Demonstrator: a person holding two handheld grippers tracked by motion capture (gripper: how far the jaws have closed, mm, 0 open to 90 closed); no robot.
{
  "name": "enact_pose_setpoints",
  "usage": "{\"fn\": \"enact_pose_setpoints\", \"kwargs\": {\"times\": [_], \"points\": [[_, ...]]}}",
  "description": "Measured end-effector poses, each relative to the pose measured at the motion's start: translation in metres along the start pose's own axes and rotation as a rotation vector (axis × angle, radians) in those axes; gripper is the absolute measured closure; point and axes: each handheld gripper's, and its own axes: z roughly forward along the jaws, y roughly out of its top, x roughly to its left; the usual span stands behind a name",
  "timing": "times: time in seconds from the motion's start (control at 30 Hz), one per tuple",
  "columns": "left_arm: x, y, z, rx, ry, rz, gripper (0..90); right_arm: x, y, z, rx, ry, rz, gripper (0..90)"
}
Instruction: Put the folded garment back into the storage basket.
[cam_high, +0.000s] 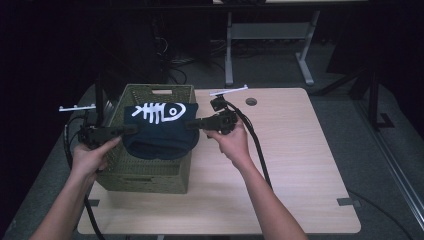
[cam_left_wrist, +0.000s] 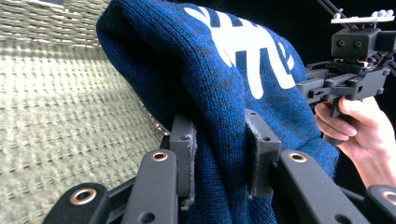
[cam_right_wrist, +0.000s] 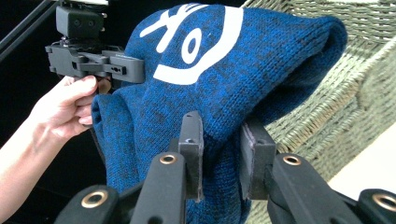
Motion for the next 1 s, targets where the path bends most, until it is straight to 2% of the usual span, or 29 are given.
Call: {"fn": "enact_pose_setpoints", "kwargs": {"times": [0.33, 0.5, 1.0], "points": [[0.014, -0.005, -0.015, -0.014, 0.032, -0.029, 68.9, 0.008, 0.005, 0.025, 0.021, -0.004, -0.014, 73.4], [0.018, -0.007, -0.018, -0.017, 0.043, -0.043, 68.9, 0.009, 0.006, 0.031, 0.026, -0.007, -0.018, 73.4], [0.028, -0.008, -0.02, -0.012, 0.072, -0.052, 67.7, 0.008, 0.006, 0.044, 0.03, -0.02, -0.015, 73.1]]}}
